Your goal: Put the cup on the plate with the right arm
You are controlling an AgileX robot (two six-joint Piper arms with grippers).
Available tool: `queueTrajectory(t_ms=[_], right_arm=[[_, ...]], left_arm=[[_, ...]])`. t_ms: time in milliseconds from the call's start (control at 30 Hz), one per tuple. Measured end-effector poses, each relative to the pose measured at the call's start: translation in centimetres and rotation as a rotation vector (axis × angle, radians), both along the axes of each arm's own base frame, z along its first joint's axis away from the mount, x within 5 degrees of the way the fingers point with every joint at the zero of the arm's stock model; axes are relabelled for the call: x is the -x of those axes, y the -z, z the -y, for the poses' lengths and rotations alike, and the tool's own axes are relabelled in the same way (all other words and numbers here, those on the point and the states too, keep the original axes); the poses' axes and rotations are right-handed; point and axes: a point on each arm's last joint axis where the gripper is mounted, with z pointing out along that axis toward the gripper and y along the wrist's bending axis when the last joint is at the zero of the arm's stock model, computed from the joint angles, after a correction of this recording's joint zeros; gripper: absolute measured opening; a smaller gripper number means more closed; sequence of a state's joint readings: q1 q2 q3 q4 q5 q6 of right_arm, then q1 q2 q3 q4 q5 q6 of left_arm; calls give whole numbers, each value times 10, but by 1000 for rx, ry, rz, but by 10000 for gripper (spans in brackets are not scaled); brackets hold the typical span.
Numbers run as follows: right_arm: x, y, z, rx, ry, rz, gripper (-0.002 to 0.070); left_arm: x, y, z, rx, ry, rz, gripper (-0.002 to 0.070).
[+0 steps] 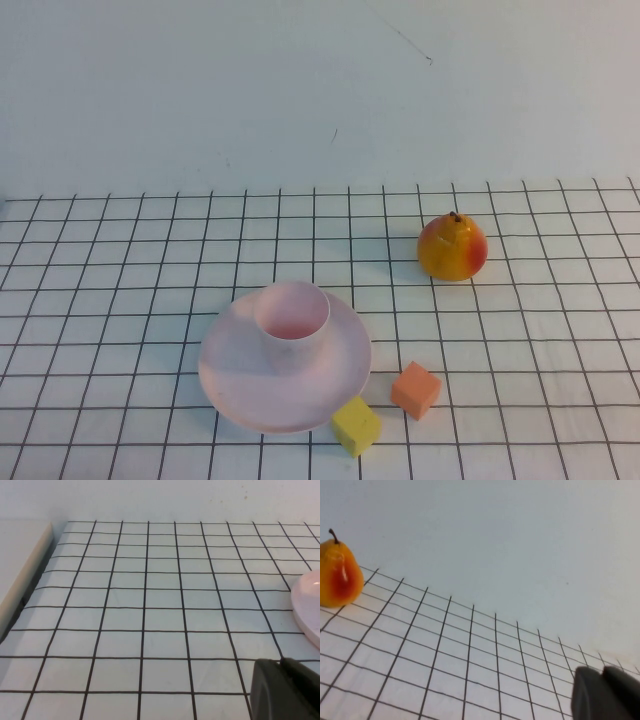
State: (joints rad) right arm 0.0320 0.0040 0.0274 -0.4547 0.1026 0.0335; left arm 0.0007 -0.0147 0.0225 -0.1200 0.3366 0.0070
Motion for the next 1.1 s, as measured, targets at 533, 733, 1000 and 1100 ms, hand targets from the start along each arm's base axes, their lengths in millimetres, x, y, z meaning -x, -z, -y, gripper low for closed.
queueTrajectory(t_ms=[533,733,1000,1100], right_arm=[[6,23,1,-335,100,-228,20],[6,23,-2,-278,80,-241,20],[6,23,-1,-275,96,-240,19],[6,23,-1,-267,99,-240,19]], left_arm=[[0,0,0,0,0,0,-3],[0,0,0,0,0,0,-3],[0,0,0,0,0,0,-3],[0,0,0,0,0,0,-3]])
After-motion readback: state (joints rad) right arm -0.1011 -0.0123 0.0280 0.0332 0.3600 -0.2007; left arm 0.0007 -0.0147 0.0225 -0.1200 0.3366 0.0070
